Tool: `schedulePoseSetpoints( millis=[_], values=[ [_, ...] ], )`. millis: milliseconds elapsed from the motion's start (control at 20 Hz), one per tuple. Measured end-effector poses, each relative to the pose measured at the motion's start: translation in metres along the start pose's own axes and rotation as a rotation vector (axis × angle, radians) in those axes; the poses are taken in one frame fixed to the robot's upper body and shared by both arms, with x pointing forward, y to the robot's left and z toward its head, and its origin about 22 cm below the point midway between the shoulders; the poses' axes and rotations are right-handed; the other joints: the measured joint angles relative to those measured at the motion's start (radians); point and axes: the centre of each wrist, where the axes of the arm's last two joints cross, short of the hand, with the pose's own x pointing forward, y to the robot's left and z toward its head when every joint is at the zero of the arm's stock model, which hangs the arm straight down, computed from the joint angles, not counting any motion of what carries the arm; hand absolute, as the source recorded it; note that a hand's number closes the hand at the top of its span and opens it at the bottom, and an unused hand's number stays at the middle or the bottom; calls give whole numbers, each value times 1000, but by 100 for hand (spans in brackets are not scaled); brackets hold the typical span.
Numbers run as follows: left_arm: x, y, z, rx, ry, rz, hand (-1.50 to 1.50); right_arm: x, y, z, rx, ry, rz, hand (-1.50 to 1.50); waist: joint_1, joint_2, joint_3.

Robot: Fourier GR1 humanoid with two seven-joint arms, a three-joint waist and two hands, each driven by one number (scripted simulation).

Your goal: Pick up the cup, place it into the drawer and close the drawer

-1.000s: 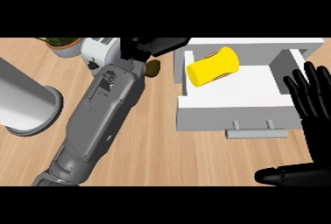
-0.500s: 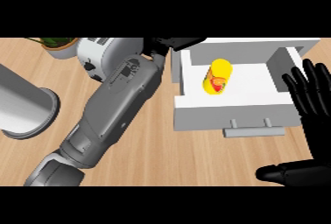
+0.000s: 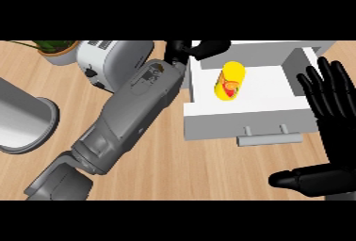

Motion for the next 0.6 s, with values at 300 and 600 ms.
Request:
schedulePoseSetpoints(
  millis=[300,600],
  values=[
    [-5,-5,-1,-26,23,-56,150,-3,3,-1,19,-8,-11,-150,-19,5,1],
    [-12,-7,2,-34,46,-172,-150,-3,9,-4,40,-26,-25,-150,-44,11,1]
  ],
)
